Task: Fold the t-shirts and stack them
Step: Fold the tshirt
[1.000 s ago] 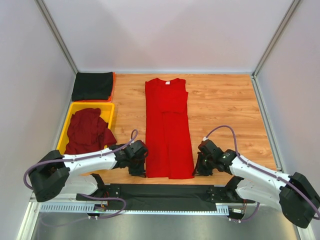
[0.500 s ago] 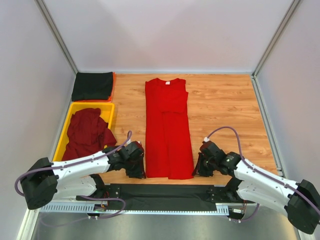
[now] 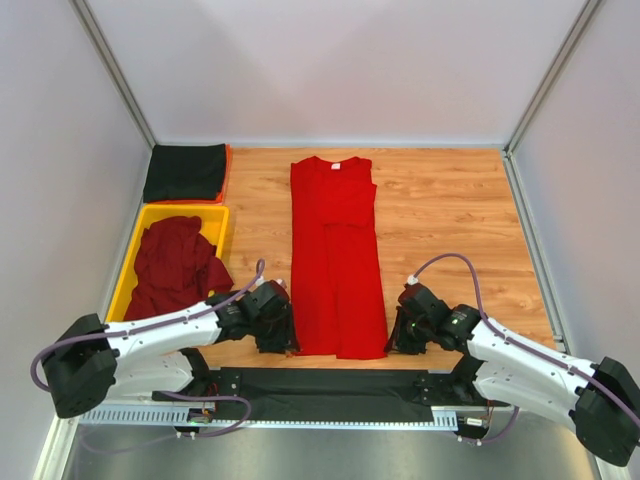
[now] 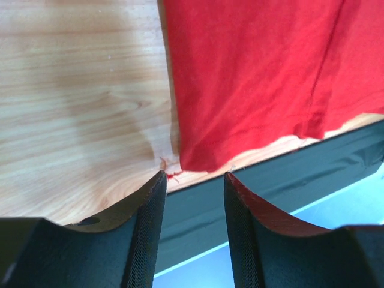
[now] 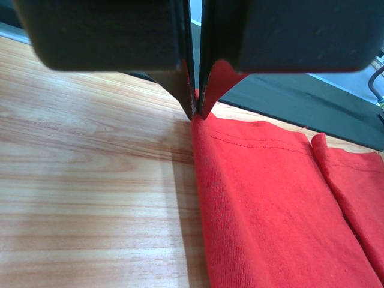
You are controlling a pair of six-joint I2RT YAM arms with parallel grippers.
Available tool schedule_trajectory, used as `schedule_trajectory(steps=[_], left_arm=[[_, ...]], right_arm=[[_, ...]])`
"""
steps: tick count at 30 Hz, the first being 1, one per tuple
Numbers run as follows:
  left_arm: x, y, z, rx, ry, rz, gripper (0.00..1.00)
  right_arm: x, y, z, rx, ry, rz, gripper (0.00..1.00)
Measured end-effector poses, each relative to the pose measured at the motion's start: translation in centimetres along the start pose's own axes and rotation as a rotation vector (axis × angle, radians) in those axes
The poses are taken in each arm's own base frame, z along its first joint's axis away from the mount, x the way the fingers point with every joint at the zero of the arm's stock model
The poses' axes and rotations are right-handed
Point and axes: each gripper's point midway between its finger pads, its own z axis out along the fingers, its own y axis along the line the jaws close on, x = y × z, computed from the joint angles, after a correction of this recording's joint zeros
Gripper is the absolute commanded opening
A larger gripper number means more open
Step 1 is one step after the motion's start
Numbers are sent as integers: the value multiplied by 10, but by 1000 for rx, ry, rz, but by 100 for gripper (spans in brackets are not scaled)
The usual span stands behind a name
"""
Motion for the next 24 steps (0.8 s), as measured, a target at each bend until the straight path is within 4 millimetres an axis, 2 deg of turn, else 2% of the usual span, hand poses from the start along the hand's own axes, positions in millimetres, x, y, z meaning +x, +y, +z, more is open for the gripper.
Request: schedule_trajectory(steps=[4,6,11,14,20,24], left_arm=[[1,4,11,-24,14,-12,47],[2,3,15,-22,26,-24,40],[2,7,18,-46,25,-35,10],[1,7,17,-49,21,-37,1],[0,4,12,-30,8,-34,0],[3,-2,9,-1,26,-31,0]], right_arm=[[0,0,0,1,-1,-1,0],[0,0,0,2,-2,0,0],[0,-1,0,4,-5,-1,0],[0,-1,0,4,-6,-3,0],[2,0,-3,13,-12,-27,0],[3,8,-10,6,-24,-45,0]])
